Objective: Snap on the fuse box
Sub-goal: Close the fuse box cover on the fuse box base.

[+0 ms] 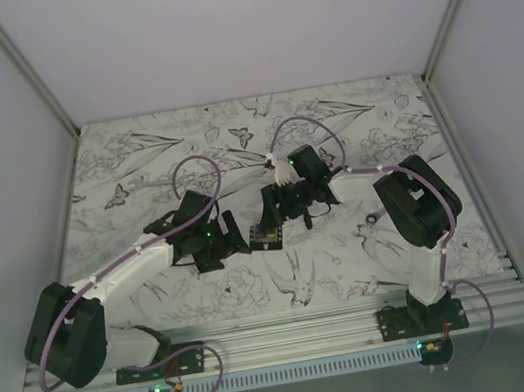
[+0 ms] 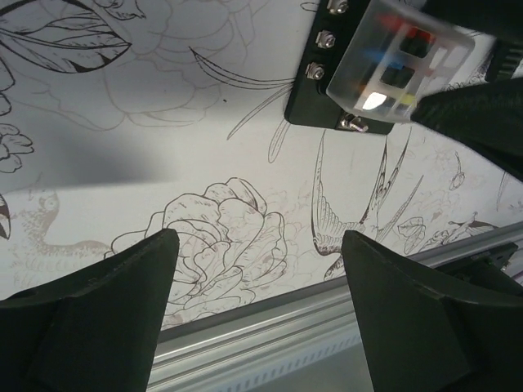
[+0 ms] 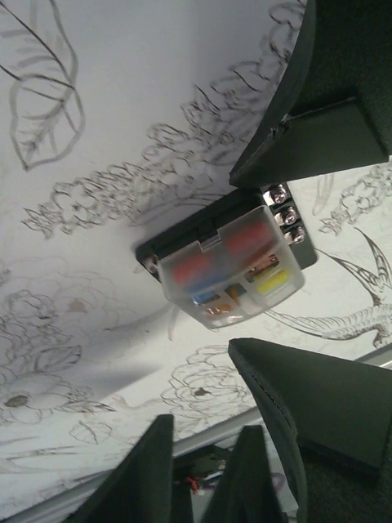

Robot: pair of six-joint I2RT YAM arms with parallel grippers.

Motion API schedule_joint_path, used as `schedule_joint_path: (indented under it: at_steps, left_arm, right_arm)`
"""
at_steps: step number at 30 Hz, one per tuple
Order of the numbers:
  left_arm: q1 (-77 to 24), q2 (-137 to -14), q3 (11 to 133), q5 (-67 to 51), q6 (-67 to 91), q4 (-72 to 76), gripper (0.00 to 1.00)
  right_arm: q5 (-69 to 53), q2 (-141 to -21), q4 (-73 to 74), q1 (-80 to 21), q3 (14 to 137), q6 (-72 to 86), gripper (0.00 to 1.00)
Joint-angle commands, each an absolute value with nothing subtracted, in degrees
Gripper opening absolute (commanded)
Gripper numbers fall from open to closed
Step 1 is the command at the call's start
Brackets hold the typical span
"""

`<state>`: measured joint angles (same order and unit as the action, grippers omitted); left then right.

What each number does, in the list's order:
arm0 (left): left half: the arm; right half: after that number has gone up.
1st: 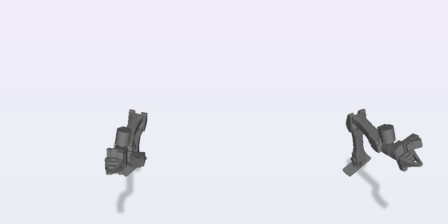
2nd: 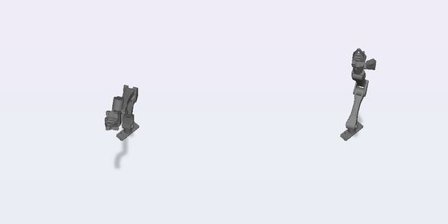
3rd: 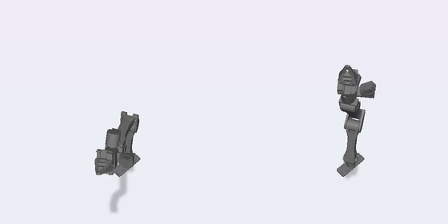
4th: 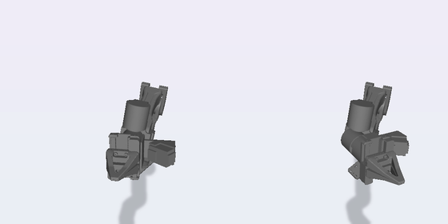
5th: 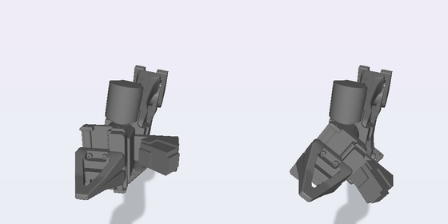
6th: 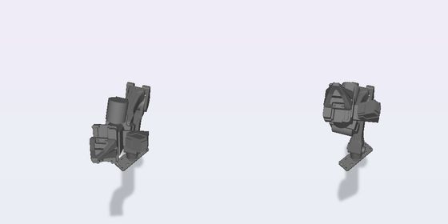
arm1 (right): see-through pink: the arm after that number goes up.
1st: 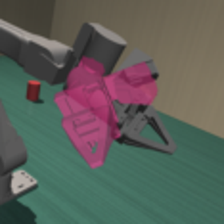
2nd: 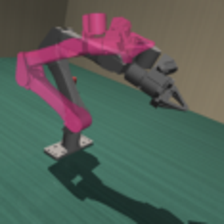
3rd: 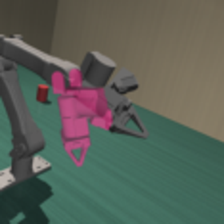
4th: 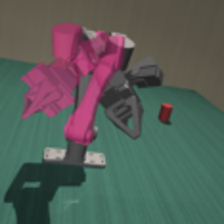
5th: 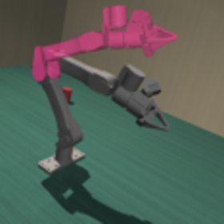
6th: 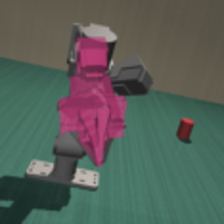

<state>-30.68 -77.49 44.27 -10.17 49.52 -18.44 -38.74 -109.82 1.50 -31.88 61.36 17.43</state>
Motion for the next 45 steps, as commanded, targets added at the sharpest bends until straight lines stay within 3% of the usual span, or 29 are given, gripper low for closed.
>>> schedule_joint_path:
  at_steps: [1, 9, 15, 26, 36, 45]
  left_arm:
    - [-29.8, -75.4, 42.3, -9.1, 50.3, -20.2, 0.86]
    - [-29.8, -74.7, 41.9, -9.1, 50.7, -20.5, 0.86]
    - [-30.2, -76.9, 44.7, -10.2, 50.3, -20.5, 0.83]
    - [-31.8, -87.4, 54.4, -11.2, 47.8, -20.5, 0.79]
    - [-33.0, -94.6, 58.1, -11.5, 47.3, -20.4, 0.75]
    - [-33.1, -97.5, 59.0, -11.0, 48.3, -20.4, 0.71]
  right_arm:
    - [-43.0, -105.9, -1.8, -31.6, 55.9, 20.9, 0.80]
    - [-41.8, -99.7, -5.8, -35.1, 48.3, 24.7, 0.79]
    - [-31.3, -95.5, -4.9, -34.7, 46.9, 25.4, 0.70]
    - [-33.1, -101.0, -7.2, -32.7, 49.2, 26.6, 0.56]
    - [-37.6, -105.2, -11.8, -30.9, 44.2, 29.2, 0.36]
    - [-38.2, -107.5, -15.0, -29.9, 39.1, 32.4, 0.30]
